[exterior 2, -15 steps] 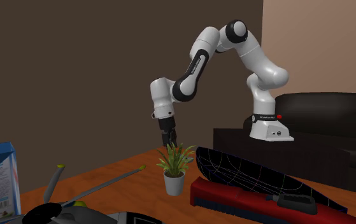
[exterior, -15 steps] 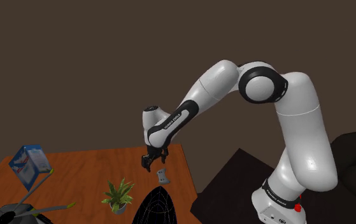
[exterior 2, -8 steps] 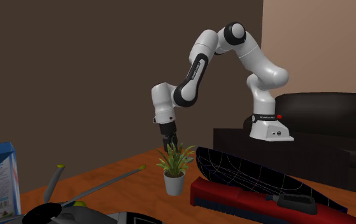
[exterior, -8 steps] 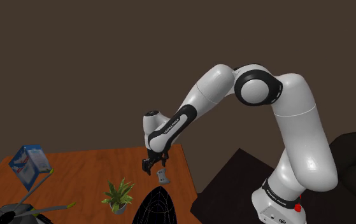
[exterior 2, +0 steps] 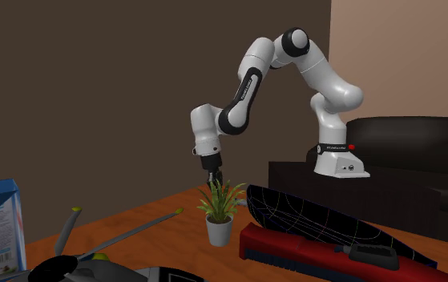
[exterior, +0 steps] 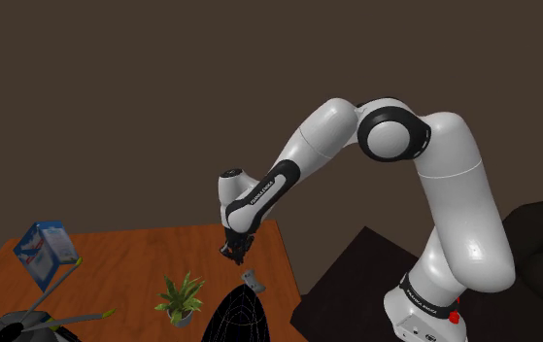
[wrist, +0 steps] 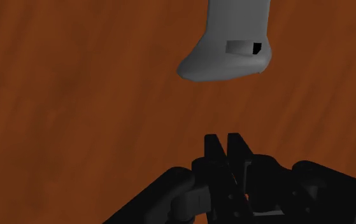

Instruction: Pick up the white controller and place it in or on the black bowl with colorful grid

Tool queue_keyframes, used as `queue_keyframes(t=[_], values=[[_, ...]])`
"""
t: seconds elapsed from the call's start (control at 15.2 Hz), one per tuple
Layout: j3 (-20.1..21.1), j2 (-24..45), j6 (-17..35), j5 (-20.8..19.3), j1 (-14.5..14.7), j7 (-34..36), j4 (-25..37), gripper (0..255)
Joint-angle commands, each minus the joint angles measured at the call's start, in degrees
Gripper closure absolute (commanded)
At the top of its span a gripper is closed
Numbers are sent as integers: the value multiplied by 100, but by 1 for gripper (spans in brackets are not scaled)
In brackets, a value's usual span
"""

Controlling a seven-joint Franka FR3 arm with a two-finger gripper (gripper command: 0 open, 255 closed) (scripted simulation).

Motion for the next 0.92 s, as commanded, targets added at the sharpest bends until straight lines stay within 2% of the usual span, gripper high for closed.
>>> queue_keyframes(t=[0.0, 0.33, 0.4, 0.66, 0.86], values=[[0, 0, 0, 0, 0, 0, 0, 255], [0, 0, 0, 0, 0, 0, 0, 255], [0, 0, 0, 0, 0, 0, 0, 0], [41, -994, 1298, 145, 266, 557, -1605, 0], [5, -1606, 2229, 183, 638, 1138, -2636, 0]])
